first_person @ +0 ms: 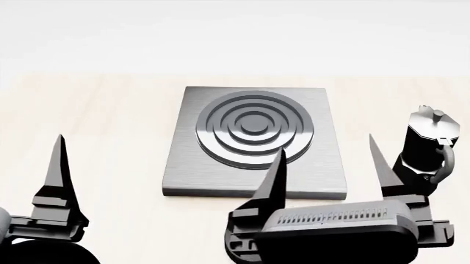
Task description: Turn on the stove.
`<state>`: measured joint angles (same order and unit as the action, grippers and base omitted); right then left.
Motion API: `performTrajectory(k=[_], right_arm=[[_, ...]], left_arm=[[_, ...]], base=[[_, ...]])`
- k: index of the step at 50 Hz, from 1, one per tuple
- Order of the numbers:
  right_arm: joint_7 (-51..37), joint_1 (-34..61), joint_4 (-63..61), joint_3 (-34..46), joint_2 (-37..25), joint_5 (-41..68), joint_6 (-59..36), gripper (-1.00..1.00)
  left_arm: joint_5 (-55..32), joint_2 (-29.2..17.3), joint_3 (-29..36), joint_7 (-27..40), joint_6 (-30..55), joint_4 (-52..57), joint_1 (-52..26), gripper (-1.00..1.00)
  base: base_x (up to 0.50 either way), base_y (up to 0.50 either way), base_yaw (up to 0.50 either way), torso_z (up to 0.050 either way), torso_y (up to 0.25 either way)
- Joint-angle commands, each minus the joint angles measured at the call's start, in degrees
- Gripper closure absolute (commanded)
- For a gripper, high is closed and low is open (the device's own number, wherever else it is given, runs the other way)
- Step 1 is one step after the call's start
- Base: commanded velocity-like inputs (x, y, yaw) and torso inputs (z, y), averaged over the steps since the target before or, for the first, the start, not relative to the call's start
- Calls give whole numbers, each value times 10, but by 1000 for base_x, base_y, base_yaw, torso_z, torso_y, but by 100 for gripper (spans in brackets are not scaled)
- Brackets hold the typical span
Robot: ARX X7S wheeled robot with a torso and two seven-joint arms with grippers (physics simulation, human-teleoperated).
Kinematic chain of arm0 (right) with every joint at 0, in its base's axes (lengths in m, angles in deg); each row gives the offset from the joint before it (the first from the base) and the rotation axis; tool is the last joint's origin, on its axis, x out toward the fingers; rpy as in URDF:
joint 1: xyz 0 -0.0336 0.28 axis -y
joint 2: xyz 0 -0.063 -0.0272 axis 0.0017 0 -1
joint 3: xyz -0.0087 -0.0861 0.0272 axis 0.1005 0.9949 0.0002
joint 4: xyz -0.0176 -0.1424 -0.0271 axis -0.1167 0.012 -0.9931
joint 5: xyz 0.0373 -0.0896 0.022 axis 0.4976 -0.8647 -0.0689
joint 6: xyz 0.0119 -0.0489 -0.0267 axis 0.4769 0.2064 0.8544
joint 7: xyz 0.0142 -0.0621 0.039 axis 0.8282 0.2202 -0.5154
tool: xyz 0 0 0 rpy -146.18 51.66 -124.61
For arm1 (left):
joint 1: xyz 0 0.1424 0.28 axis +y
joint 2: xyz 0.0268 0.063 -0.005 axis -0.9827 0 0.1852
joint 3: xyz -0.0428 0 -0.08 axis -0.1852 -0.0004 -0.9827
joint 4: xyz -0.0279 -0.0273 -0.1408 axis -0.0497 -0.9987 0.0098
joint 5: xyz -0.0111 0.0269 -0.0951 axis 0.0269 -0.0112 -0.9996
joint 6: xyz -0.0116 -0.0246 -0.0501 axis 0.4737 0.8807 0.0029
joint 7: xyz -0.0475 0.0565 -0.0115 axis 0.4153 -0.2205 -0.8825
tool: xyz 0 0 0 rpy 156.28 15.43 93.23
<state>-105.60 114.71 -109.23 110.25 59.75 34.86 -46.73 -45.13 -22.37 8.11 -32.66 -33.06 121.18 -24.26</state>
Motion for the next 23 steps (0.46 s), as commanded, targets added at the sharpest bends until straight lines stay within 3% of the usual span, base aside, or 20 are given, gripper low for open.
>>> performTrajectory(k=[1, 11, 23], right_arm=[[-7, 11, -23, 9, -1, -3, -17, -100], [-25, 31, -48, 15, -3, 16, -38, -100], [-186, 95, -47, 41, -72, 203, -15, -100]], left_arm=[[-3, -2, 1, 4, 4, 7, -2, -100], [-8, -4, 0, 8, 11, 20, -2, -100], [-12, -7, 2, 11, 17, 32, -5, -100]], base=[[0, 0, 0, 0, 0], [0, 0, 0, 0, 0], [0, 0, 0, 0, 0]])
